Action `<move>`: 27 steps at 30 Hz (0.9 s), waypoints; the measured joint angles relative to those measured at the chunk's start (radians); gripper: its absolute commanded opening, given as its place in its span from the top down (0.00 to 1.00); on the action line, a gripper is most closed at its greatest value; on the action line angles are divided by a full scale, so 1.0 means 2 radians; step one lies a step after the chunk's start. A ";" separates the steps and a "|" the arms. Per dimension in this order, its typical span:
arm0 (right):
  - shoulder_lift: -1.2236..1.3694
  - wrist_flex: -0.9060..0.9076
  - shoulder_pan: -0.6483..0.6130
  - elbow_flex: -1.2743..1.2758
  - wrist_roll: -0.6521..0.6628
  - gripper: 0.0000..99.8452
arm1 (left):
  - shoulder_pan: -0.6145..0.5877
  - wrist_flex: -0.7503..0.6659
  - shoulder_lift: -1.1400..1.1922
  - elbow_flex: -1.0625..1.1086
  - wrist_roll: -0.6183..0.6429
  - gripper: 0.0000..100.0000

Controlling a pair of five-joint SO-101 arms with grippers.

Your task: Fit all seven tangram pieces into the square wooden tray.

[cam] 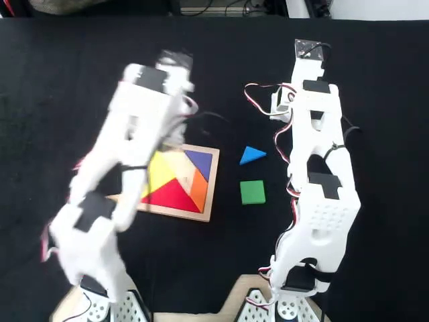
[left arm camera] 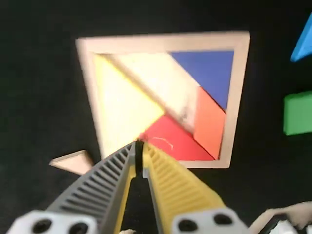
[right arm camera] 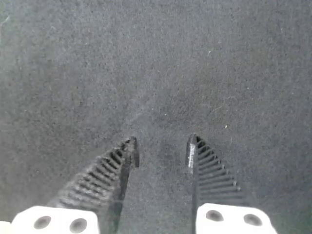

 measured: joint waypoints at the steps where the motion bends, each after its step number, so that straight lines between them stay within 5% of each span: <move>1: 0.000 0.000 0.000 0.000 0.000 0.83 | -0.016 0.000 -0.031 0.005 0.000 0.97; 5: 0.000 0.000 0.000 0.000 0.000 0.83 | -0.113 0.003 -0.158 0.051 -0.021 0.89; 10: -0.001 0.036 -0.010 -0.016 0.006 0.83 | -0.267 0.001 -0.259 0.211 -0.173 0.80; 14: -0.013 0.090 -0.056 -0.030 0.075 0.83 | -0.394 -0.065 -0.281 0.355 -0.236 0.81; 20: -0.064 0.157 -0.178 -0.030 0.159 0.83 | -0.632 -0.232 -0.297 0.478 -0.243 0.81; 27: -0.078 0.176 -0.337 -0.030 0.182 0.78 | -0.766 -0.364 -0.297 0.632 -0.190 0.81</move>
